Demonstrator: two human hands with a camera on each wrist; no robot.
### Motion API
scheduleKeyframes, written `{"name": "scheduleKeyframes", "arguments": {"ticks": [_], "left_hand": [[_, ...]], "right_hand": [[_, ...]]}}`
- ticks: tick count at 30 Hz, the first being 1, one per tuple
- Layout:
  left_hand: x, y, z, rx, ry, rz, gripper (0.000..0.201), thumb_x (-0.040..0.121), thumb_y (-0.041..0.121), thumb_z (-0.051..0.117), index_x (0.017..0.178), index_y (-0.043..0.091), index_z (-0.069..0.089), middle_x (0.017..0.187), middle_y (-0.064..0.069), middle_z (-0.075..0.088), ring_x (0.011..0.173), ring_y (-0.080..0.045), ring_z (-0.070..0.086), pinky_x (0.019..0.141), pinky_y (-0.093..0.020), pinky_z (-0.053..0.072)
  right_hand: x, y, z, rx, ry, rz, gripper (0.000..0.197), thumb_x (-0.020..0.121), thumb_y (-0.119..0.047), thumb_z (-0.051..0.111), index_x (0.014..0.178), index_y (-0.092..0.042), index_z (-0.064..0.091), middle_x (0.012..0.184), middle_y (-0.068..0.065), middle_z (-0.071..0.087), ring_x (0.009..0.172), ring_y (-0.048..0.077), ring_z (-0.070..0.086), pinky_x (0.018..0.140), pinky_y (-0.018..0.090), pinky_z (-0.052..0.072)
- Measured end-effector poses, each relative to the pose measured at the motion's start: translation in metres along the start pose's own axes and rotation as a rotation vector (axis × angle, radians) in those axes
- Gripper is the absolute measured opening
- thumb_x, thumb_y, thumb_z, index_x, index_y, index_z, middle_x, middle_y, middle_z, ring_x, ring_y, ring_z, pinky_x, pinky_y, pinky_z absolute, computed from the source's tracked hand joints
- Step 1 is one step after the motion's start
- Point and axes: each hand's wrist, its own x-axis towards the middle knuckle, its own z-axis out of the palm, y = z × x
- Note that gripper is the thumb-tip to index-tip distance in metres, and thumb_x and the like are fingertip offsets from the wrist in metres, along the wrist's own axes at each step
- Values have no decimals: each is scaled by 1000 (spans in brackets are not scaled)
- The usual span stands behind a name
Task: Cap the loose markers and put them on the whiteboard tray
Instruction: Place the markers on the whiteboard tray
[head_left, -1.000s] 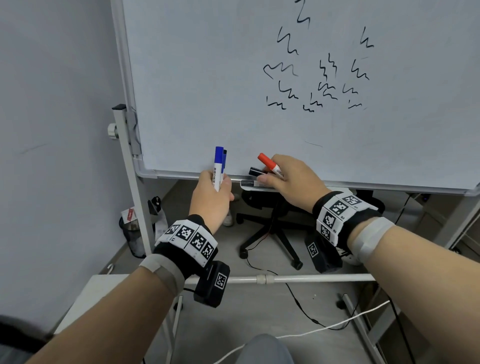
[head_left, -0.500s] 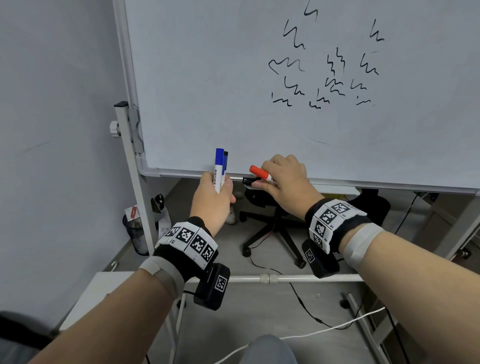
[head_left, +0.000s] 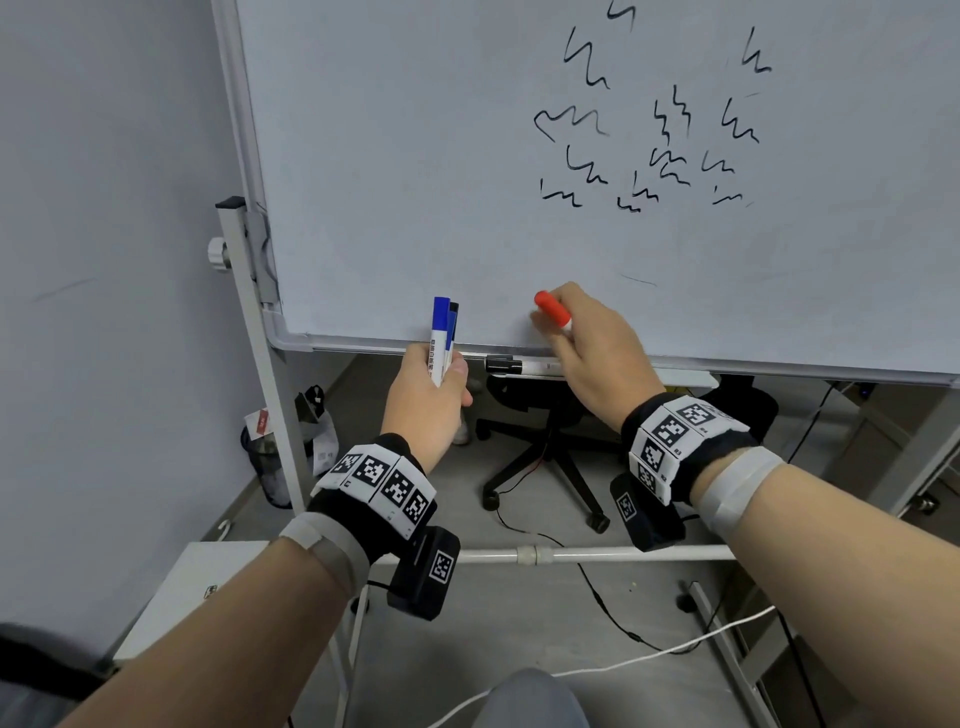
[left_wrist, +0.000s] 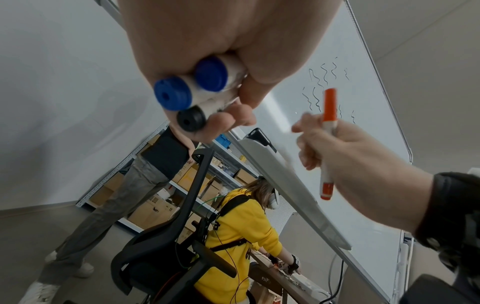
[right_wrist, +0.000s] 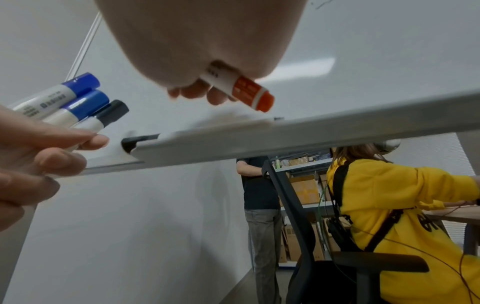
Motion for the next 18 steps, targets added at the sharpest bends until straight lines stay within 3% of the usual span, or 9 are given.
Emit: {"name": "scheduleKeyframes", "arguments": {"ticks": [2, 5, 8, 11, 13, 14, 18], "left_hand": [[1, 0, 3, 3, 6, -3, 16, 104, 28, 52, 112, 16, 56, 73, -1, 64, 56, -14, 53, 56, -34, 47], [2, -1, 7, -3, 35, 6, 15, 100, 30, 59, 107, 18, 62, 76, -1, 67, 52, -8, 54, 60, -32, 45], [2, 0, 12, 51, 69, 40, 16, 93, 33, 70, 103, 21, 67, 80, -1, 66, 64, -8, 59, 61, -20, 42], [1, -1, 14, 62, 81, 39, 18, 92, 32, 72, 105, 20, 68, 79, 1, 63, 71, -12, 60, 62, -18, 42], [0, -2, 15, 70, 82, 38, 19, 93, 32, 72, 106, 20, 68, 81, 0, 64, 73, -13, 61, 63, -19, 43], [0, -2, 16, 72, 81, 40, 18, 93, 32, 71, 106, 20, 68, 81, -1, 64, 73, -13, 62, 63, -18, 43], [1, -3, 16, 80, 78, 46, 17, 93, 33, 71, 104, 19, 69, 87, -6, 70, 80, -19, 68, 64, -20, 44]], "right_hand": [[3, -2, -9, -6, 11, 76, 31, 104, -52, 41, 111, -23, 47, 67, -7, 55, 63, 19, 55, 63, 35, 39], [2, -3, -15, -30, -40, 154, 43, 99, -67, 36, 117, -27, 40, 88, -6, 66, 79, 19, 63, 72, 37, 47], [-1, 7, -10, 98, -90, 178, 28, 105, -52, 38, 115, -26, 41, 99, -9, 60, 80, 13, 60, 73, 37, 46], [-5, 18, -5, 173, -101, 119, 14, 104, -28, 54, 116, -21, 54, 104, -5, 56, 82, -1, 52, 77, 19, 41], [-6, 22, -5, 148, -90, 59, 16, 97, -24, 66, 113, -21, 68, 103, -4, 63, 85, -1, 54, 77, 9, 39], [-6, 23, -6, 124, -90, 34, 17, 95, -25, 70, 111, -23, 73, 100, -6, 66, 86, 2, 56, 80, 11, 41], [-1, 27, -4, 40, -89, -6, 17, 92, -36, 71, 107, -34, 79, 98, -12, 74, 98, 17, 60, 93, 40, 48]]}}
